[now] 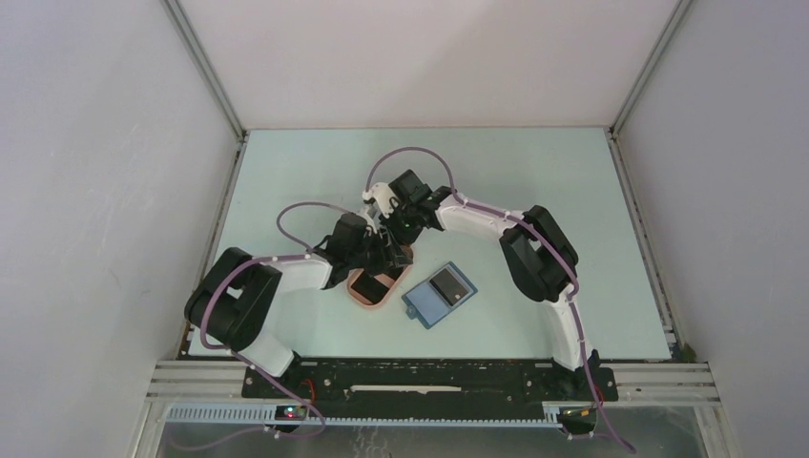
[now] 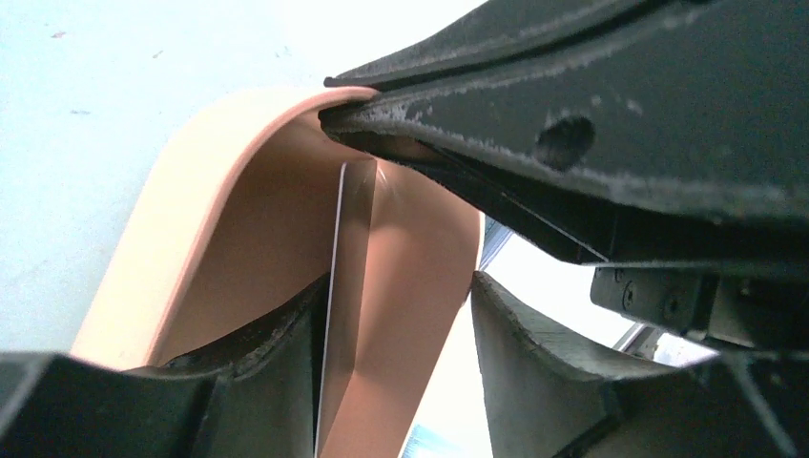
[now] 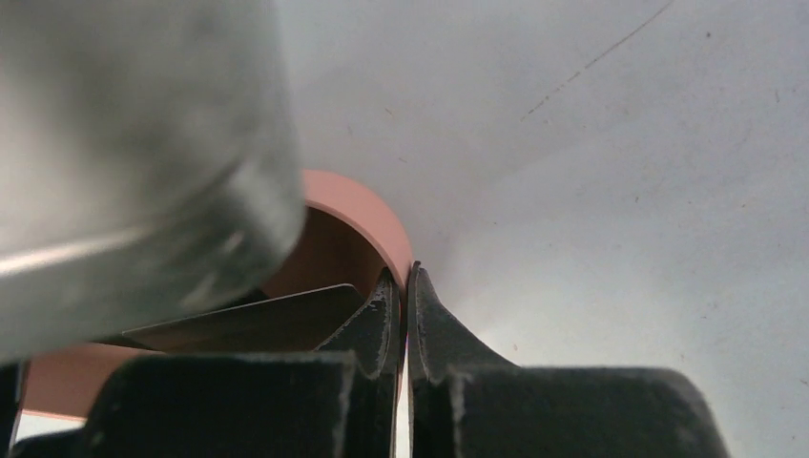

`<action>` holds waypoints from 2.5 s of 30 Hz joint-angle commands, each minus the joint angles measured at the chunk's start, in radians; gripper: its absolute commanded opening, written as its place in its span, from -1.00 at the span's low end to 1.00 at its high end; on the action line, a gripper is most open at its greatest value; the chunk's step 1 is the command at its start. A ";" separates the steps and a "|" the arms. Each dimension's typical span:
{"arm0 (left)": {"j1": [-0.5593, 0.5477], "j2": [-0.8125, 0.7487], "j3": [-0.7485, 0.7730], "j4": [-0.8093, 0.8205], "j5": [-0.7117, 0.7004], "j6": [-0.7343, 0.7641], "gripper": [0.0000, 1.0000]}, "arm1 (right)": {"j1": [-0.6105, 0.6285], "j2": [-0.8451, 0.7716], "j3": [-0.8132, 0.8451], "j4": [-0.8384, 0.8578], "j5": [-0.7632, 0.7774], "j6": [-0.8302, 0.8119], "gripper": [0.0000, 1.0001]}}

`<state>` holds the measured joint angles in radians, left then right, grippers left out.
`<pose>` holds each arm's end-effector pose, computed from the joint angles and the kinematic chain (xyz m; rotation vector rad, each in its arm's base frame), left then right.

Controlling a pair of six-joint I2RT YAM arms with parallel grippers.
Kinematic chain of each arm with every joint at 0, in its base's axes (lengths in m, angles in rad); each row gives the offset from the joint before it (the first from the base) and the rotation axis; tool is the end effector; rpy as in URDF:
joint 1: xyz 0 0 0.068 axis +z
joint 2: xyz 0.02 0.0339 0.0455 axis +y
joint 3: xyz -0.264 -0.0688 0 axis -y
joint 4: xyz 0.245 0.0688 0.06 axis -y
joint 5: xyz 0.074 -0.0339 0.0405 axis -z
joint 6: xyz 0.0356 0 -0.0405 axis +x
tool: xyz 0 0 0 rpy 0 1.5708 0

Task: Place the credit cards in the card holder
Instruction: Pick up the credit card from the storage box.

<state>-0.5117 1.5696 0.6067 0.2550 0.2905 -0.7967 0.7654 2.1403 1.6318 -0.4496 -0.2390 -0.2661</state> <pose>0.2487 -0.1514 0.1404 -0.1846 2.4478 -0.9705 0.3316 0.3303 0.1801 -1.3479 2.1803 0.4982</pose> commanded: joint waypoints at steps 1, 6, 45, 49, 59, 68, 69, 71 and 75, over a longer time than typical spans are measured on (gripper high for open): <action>0.040 0.021 -0.037 -0.023 -0.078 -0.004 0.22 | 0.061 -0.028 0.063 -0.018 -0.125 -0.007 -1.00; 0.046 0.013 -0.043 -0.023 -0.079 -0.005 0.31 | 0.062 -0.025 0.064 -0.020 -0.123 -0.008 -1.00; 0.090 -0.080 -0.088 -0.072 -0.121 0.006 0.32 | 0.063 -0.001 0.072 -0.020 -0.073 0.005 -1.00; 0.090 -0.075 -0.102 -0.052 -0.122 0.006 0.29 | 0.063 0.013 0.081 -0.029 -0.080 0.026 -1.00; 0.090 -0.112 -0.138 -0.018 -0.111 0.039 0.26 | 0.025 0.050 0.111 -0.055 -0.139 0.083 -1.00; 0.090 -0.073 -0.115 -0.076 -0.105 0.067 0.19 | 0.009 0.058 0.116 -0.060 -0.160 0.110 -1.00; 0.090 -0.076 -0.116 -0.078 -0.110 0.066 0.18 | 0.009 0.059 0.115 -0.060 -0.160 0.110 -1.00; 0.090 -0.084 -0.117 -0.084 -0.119 0.064 0.17 | 0.008 0.059 0.115 -0.060 -0.160 0.108 -1.00; 0.091 -0.109 -0.120 -0.099 -0.138 0.062 0.17 | 0.008 0.060 0.113 -0.060 -0.160 0.107 -1.00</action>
<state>-0.4377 1.4647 0.5037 0.2771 0.2481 -0.7776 0.7784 2.2055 1.7050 -0.4644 -0.3248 -0.1936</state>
